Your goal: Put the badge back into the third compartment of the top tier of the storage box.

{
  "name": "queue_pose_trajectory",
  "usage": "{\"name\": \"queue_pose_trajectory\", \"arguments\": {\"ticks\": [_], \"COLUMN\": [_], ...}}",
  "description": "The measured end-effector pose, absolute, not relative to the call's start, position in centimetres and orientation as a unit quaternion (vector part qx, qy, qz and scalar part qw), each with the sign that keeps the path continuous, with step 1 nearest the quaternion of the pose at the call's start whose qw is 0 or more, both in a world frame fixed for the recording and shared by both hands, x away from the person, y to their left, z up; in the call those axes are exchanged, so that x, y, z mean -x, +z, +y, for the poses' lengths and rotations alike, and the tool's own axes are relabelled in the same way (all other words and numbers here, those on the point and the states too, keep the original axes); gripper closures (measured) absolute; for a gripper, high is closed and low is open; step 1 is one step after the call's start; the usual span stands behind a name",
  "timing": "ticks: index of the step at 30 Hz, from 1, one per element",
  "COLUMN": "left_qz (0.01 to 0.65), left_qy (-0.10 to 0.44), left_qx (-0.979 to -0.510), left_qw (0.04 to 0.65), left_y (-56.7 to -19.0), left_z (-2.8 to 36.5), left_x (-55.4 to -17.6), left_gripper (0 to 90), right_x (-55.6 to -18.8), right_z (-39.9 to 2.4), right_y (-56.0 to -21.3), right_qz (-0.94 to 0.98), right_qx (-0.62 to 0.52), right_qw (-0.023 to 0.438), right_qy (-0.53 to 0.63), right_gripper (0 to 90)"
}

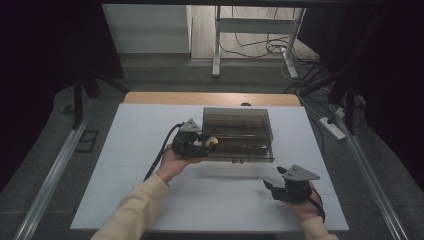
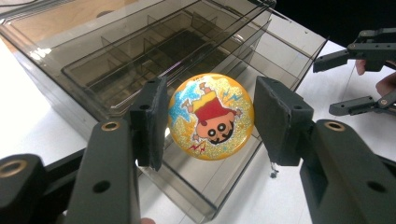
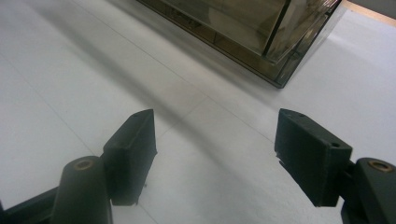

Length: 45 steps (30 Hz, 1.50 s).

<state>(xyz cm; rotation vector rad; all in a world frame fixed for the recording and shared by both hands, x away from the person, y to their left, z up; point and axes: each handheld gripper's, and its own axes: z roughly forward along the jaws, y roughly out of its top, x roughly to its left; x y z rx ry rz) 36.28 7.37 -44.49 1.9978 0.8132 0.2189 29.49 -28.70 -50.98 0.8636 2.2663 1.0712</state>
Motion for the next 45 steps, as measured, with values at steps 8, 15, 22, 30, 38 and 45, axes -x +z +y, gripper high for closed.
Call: {"name": "queue_pose_trajectory", "arguments": {"ticks": [8, 15, 22, 30, 38, 45], "left_qz": [0.325, 0.322, 0.317, 0.313, 0.310, 0.303], "left_qy": [0.083, 0.083, 0.082, 0.080, 0.078, 0.077], "left_qx": [-0.815, -0.817, -0.819, -0.821, -0.821, -0.825], "left_qw": [0.472, 0.472, 0.471, 0.472, 0.473, 0.470], "left_y": [-44.3, -44.2, -44.1, -44.0, -43.8, -43.7], "left_z": [6.6, 5.9, 5.2, 4.3, 3.3, 2.3], "left_x": [-36.6, -36.8, -36.9, -37.0, -37.3, -37.4], "left_gripper": [46.9, 46.9, 46.9, 46.9, 46.9, 46.9], "right_x": [-29.6, -29.6, -29.6, -29.6, -29.7, -29.7], "right_z": [-28.7, -28.7, -28.7, -28.7, -28.7, -28.7], "right_y": [-51.1, -51.2, -51.2, -51.2, -51.3, -51.3], "right_qz": [0.831, 0.830, 0.831, 0.832, 0.833, 0.833], "right_qx": [-0.317, -0.318, -0.317, -0.316, -0.317, -0.317], "right_qw": [0.243, 0.242, 0.242, 0.242, 0.241, 0.241], "right_qy": [0.388, 0.388, 0.388, 0.386, 0.385, 0.385], "right_gripper": [29.4, 29.3, 29.3, 29.3, 29.3, 29.3]}}
